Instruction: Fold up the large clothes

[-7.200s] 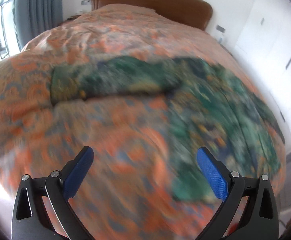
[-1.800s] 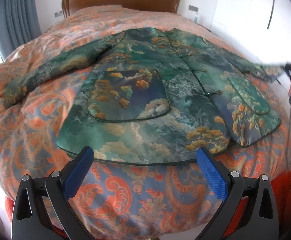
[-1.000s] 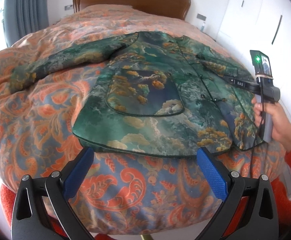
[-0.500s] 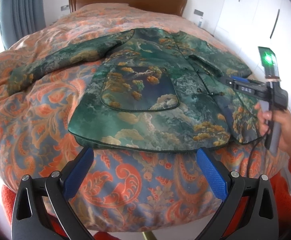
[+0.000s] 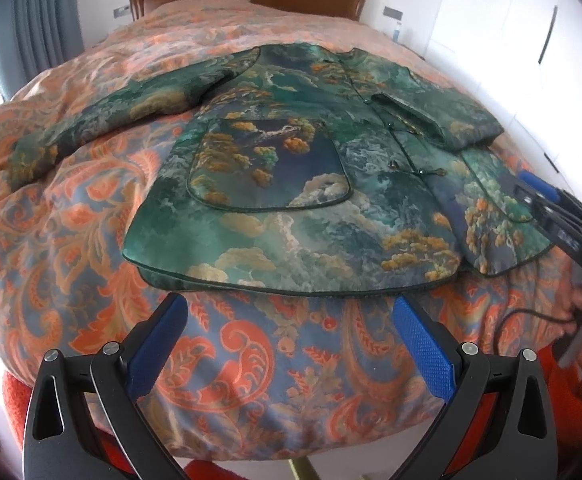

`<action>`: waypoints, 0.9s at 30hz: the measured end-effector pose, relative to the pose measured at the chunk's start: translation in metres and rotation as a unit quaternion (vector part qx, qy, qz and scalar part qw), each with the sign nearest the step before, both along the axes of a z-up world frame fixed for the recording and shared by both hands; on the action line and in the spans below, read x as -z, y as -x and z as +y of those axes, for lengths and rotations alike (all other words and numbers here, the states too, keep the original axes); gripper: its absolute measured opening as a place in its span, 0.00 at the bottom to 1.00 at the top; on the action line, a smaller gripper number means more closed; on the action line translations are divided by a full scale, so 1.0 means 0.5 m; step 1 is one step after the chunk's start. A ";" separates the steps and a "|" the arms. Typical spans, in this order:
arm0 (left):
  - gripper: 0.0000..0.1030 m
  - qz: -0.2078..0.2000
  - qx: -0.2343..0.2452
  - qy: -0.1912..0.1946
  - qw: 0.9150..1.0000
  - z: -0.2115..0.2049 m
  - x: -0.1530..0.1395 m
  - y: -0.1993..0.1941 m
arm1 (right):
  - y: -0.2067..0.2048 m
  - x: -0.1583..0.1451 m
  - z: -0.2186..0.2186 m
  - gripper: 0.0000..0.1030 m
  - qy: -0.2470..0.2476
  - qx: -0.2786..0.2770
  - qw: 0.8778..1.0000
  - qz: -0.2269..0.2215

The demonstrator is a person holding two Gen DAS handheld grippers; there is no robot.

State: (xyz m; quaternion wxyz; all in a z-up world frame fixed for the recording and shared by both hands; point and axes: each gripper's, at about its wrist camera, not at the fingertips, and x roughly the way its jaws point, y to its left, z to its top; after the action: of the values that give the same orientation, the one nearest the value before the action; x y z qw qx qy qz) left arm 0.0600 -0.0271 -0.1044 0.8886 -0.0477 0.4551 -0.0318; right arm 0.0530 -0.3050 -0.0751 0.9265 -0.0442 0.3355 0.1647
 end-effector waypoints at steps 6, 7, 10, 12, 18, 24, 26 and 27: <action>0.99 -0.007 0.034 0.002 0.999 -0.021 -0.034 -0.043 | 0.053 -0.010 -0.034 0.61 -0.027 0.041 0.999 -0.009; 0.99 -0.011 0.041 0.015 0.999 -0.020 -0.048 -0.059 | 0.057 -0.008 -0.040 0.61 -0.030 0.049 0.998 -0.008; 0.99 -0.021 0.066 0.062 0.996 -0.026 -0.093 -0.140 | 0.080 -0.004 -0.061 0.61 -0.048 0.068 0.996 -0.008; 0.99 -0.021 0.091 0.088 0.992 -0.049 -0.108 -0.203 | 0.098 -0.003 -0.069 0.61 -0.058 0.078 0.995 -0.013; 0.98 0.056 0.129 0.158 0.977 -0.175 -0.051 -0.418 | 0.138 0.001 -0.086 0.61 -0.073 0.088 0.993 -0.021; 0.74 0.120 0.112 0.138 0.977 -0.297 0.042 -0.544 | 0.158 0.014 -0.086 0.61 -0.069 0.078 0.994 -0.019; 0.27 0.135 0.103 0.111 0.979 -0.317 0.063 -0.566 | 0.164 0.018 -0.090 0.61 -0.073 0.076 0.994 -0.019; 0.12 0.143 0.093 0.088 0.981 -0.324 0.069 -0.577 | 0.167 0.019 -0.092 0.61 -0.075 0.075 0.994 -0.021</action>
State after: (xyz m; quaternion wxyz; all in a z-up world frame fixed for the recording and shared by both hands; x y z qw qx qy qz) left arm 0.3484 -0.1890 -0.1388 0.8000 -0.0876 0.5749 -0.1473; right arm -0.0307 -0.3508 -0.0845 0.9437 0.0476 0.3053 0.1181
